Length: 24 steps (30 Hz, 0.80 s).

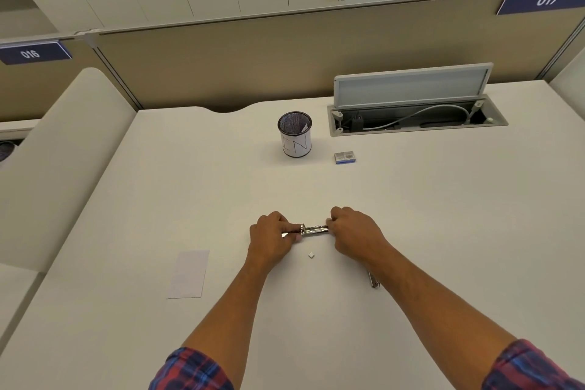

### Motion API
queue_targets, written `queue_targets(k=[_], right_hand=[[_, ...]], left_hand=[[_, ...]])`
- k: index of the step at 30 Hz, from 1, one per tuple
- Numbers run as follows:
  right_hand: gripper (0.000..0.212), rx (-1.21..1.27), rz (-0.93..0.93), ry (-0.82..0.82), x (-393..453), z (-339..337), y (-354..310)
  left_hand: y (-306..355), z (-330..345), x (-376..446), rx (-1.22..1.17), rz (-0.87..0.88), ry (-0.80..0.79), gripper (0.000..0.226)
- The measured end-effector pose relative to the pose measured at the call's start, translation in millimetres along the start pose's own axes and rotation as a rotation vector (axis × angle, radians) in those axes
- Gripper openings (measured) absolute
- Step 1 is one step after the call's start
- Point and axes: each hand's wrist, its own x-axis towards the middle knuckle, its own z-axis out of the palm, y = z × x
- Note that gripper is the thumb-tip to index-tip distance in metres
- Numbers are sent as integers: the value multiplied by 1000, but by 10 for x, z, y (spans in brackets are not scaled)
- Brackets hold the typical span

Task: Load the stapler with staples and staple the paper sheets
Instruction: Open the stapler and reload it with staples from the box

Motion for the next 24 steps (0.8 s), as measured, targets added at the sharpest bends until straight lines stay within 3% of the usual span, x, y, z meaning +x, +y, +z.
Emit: queue_targets(k=[5, 7, 11, 15, 24], right_hand=[[20, 20, 23, 7, -12, -28, 2], [28, 49, 31, 57, -66, -47, 21], [23, 113, -16, 182, -188, -74, -8], [25, 189, -135, 46, -217, -85, -166], [29, 209, -158, -59, -250, 5, -353]], left_hand=[[53, -9, -135, 50, 29, 78, 34], [86, 6, -244, 39, 54, 191, 40], [138, 36, -428, -44, 140, 371, 28], [103, 92, -522, 25, 265, 197, 18], [236, 183, -566, 80, 131, -29, 16]])
